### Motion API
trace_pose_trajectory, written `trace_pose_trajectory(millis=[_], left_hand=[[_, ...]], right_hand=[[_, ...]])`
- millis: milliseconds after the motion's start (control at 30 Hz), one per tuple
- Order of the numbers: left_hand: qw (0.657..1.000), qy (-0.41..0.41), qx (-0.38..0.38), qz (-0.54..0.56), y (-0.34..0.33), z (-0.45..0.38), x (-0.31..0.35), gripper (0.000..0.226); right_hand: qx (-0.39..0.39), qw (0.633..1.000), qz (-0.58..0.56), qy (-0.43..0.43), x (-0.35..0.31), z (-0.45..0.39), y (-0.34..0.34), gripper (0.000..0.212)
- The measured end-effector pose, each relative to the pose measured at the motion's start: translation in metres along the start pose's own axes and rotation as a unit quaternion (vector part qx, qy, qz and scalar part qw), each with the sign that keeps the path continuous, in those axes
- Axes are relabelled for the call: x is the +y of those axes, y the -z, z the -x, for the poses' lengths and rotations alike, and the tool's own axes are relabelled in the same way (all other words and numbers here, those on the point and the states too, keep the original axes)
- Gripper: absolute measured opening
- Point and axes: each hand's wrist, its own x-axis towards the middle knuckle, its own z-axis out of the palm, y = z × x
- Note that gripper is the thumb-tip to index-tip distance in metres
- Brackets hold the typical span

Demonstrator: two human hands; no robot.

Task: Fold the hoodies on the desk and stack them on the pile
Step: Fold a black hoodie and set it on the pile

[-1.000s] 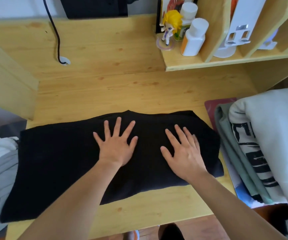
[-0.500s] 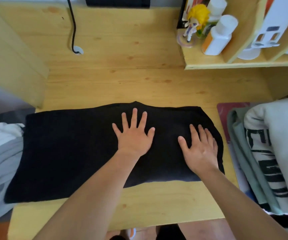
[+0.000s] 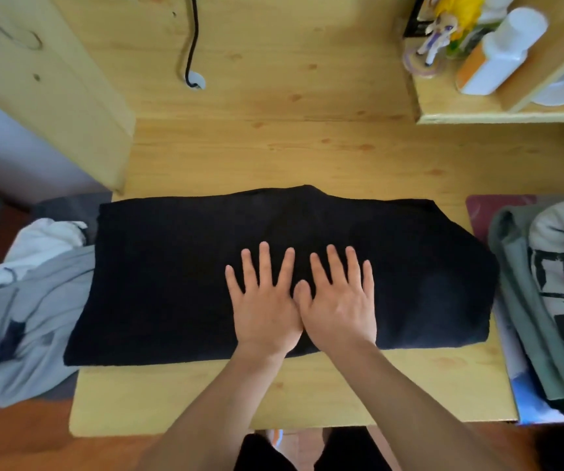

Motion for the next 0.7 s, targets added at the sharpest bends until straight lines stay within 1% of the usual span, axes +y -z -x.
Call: trace_pose_trajectory(millis=[67,100,167,233,267,300,333,367,400,433,467,500,533,567,600,700], left_hand=[[1.000,-0.017,0.015,0.006,0.004,0.005,-0.023,0.060],[1.000,-0.002,0.017,0.005,0.005,0.011,-0.043,0.060],[0.997,0.081,0.004,0.011,0.004,0.030,-0.096,0.064],[0.984,0.174,-0.007,0.028,0.007,0.059,-0.150,0.067],[0.971,0.229,-0.003,0.063,0.011,0.075,-0.170,0.066],[0.951,0.285,0.013,0.119,0.018,0.091,-0.183,0.066],[0.919,0.342,0.040,0.191,0.028,0.106,-0.189,0.065],[0.872,0.397,0.069,0.280,0.036,0.120,-0.190,0.061],[0.801,0.449,0.080,0.388,0.043,0.131,-0.186,0.056],[0.709,0.490,0.063,0.503,0.049,0.138,-0.178,0.051],[0.607,0.511,0.037,0.608,0.052,0.139,-0.172,0.050],[0.513,0.510,0.016,0.690,0.054,0.137,-0.168,0.053],[0.445,0.501,0.009,0.742,0.052,0.132,-0.167,0.057],[0.396,0.488,0.017,0.777,0.050,0.125,-0.167,0.058],[0.361,0.477,0.029,0.801,0.049,0.116,-0.167,0.054],[0.288,0.462,0.042,0.838,0.054,0.093,-0.164,0.041]], right_hand=[[0.017,1.000,0.015,0.015,0.006,0.000,-0.004,0.060],[0.018,0.999,0.020,0.019,0.006,0.000,-0.005,0.060],[0.009,0.999,0.028,0.014,0.004,-0.001,-0.007,0.062],[-0.008,0.999,0.044,0.010,0.001,-0.002,-0.006,0.064],[-0.018,0.998,0.053,0.008,-0.001,-0.003,-0.005,0.064],[-0.028,0.998,0.062,0.006,-0.002,-0.004,-0.003,0.065],[-0.041,0.997,0.071,0.003,-0.005,-0.005,0.000,0.065],[-0.054,0.995,0.080,0.002,-0.010,-0.006,0.004,0.065],[-0.063,0.994,0.088,0.003,-0.017,-0.005,0.009,0.064],[-0.064,0.994,0.091,0.011,-0.027,-0.001,0.013,0.064],[-0.054,0.994,0.089,0.030,-0.037,0.006,0.015,0.064],[-0.046,0.994,0.087,0.054,-0.046,0.015,0.014,0.063],[-0.046,0.992,0.087,0.074,-0.053,0.026,0.009,0.062],[-0.053,0.991,0.088,0.085,-0.057,0.035,0.002,0.060],[-0.060,0.990,0.092,0.084,-0.059,0.041,-0.004,0.060],[-0.061,0.991,0.105,0.057,-0.061,0.039,-0.011,0.060]])
